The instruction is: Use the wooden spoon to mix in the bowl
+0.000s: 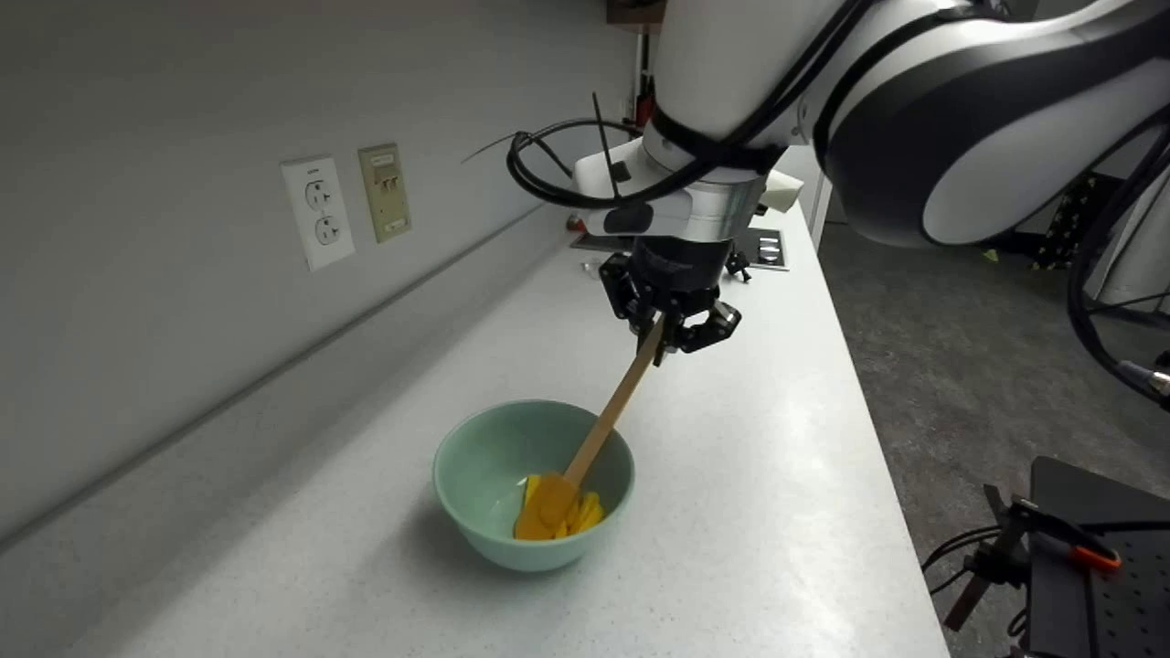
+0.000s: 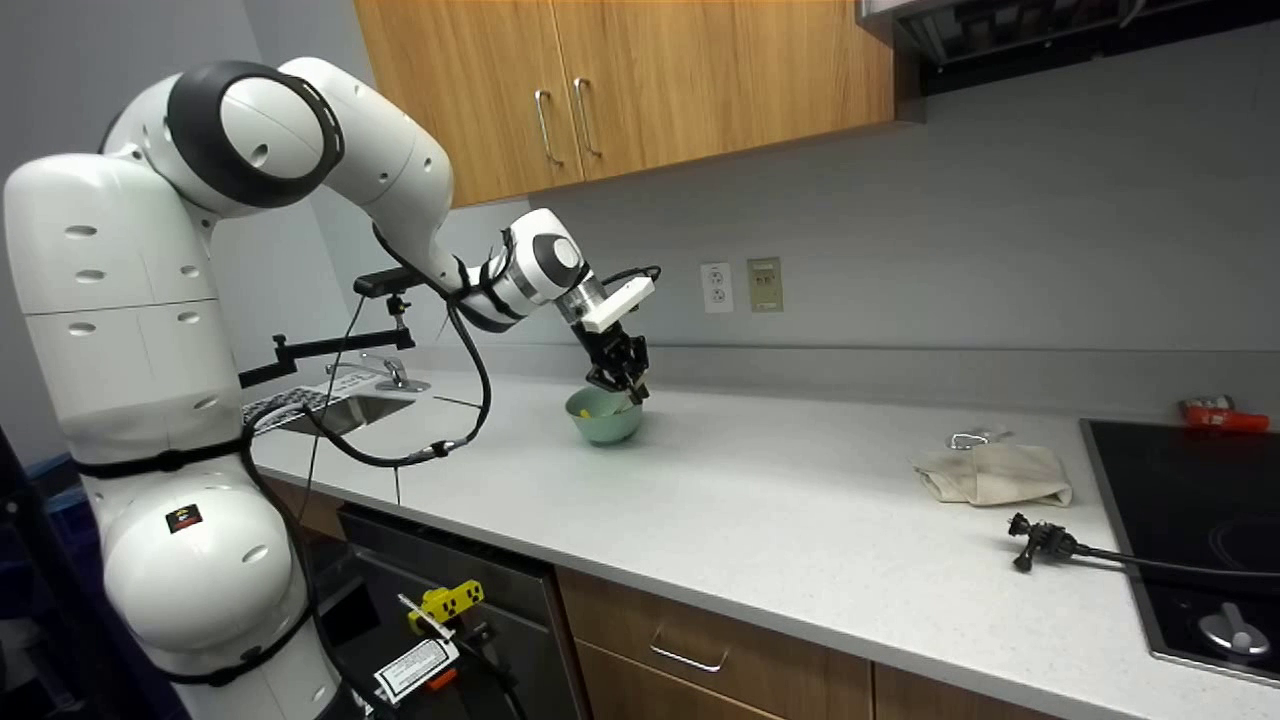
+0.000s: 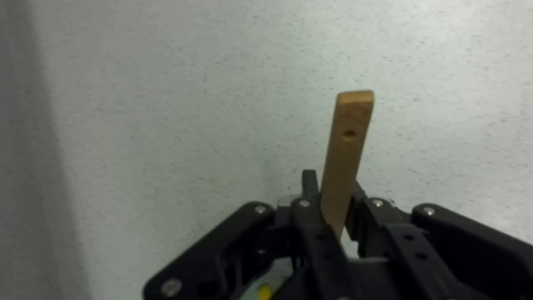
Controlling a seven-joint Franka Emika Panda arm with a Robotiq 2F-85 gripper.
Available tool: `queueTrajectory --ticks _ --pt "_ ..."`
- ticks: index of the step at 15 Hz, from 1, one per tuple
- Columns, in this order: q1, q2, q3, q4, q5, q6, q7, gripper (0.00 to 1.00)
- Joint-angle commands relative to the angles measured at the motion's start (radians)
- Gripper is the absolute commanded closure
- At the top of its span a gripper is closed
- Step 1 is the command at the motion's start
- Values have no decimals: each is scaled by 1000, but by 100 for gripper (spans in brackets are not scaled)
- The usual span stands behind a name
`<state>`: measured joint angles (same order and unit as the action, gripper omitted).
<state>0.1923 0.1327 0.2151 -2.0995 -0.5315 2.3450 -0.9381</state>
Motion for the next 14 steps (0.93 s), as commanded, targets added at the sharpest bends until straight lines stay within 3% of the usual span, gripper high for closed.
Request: queueTrajectory --ticks 1,8,14 --pt "2 -22 18 39 141 -126 -108 96" --pt "-1 -21 2 72 155 -119 -71 96" --pt "0 -21 -19 48 89 -4 66 96"
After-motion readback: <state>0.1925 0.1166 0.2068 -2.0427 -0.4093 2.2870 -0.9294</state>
